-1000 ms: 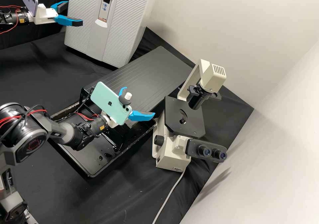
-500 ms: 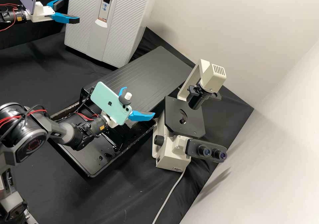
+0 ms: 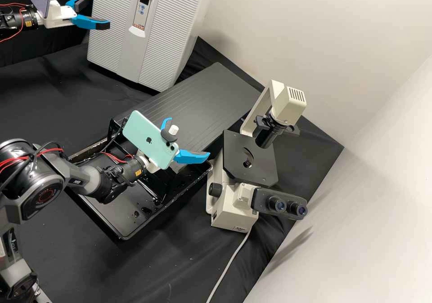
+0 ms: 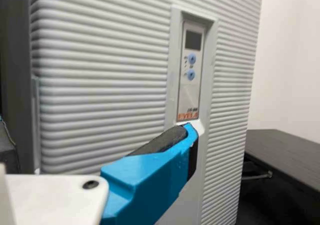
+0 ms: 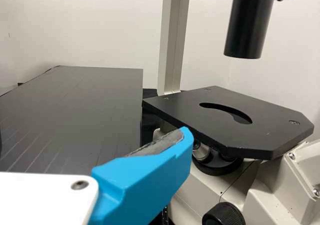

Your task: Open the incubator door

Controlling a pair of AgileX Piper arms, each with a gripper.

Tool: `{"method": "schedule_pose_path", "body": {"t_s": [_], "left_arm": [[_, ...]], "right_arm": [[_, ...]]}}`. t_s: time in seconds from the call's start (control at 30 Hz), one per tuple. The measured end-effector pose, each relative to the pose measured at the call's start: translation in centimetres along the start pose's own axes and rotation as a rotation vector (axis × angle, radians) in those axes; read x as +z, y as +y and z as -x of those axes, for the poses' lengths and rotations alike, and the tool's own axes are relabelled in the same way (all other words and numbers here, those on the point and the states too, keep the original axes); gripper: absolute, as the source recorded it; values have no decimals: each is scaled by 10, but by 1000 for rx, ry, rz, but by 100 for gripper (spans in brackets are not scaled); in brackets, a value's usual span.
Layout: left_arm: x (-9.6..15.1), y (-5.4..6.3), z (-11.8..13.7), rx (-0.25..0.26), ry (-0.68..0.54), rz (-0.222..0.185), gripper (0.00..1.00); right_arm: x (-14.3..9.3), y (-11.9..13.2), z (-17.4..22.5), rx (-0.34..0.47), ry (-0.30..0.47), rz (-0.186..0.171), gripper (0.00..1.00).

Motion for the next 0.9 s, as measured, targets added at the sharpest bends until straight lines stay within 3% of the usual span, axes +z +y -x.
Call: {"method": "schedule_pose_path", "body": {"t_s": [0.33, 0.47, 0.9], "left_arm": [[10, 0, -6, 0, -32, 6, 100], [10, -1, -6, -2, -31, 27, 100], [11, -17, 3, -52, -16, 64, 100]], "right_arm": [[0, 0, 0, 0, 0, 0, 100], [0, 0, 0, 0, 0, 0, 100], [0, 0, 0, 0, 0, 0, 100]]}}
